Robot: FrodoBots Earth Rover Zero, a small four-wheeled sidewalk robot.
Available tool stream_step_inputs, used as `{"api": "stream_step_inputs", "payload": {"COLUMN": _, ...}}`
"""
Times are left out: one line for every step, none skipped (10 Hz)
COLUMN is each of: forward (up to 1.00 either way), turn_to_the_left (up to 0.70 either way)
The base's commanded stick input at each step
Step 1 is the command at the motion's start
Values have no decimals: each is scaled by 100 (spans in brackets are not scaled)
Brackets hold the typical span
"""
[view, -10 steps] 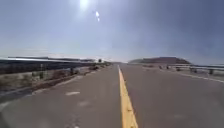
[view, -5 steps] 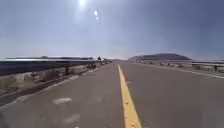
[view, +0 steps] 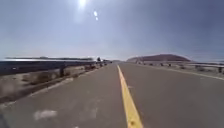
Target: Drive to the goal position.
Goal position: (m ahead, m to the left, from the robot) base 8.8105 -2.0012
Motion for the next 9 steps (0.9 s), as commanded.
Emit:
{"api": "stream_step_inputs", "payload": {"forward": 85, "turn_to_the_left": 0}}
{"api": "stream_step_inputs", "payload": {"forward": 85, "turn_to_the_left": 0}}
{"api": "stream_step_inputs", "payload": {"forward": 85, "turn_to_the_left": 0}}
{"api": "stream_step_inputs", "payload": {"forward": 85, "turn_to_the_left": 0}}
{"api": "stream_step_inputs", "payload": {"forward": 85, "turn_to_the_left": 0}}
{"api": "stream_step_inputs", "payload": {"forward": 85, "turn_to_the_left": 0}}
{"api": "stream_step_inputs", "payload": {"forward": 85, "turn_to_the_left": 0}}
{"api": "stream_step_inputs", "payload": {"forward": 85, "turn_to_the_left": 0}}
{"api": "stream_step_inputs", "payload": {"forward": 85, "turn_to_the_left": 0}}
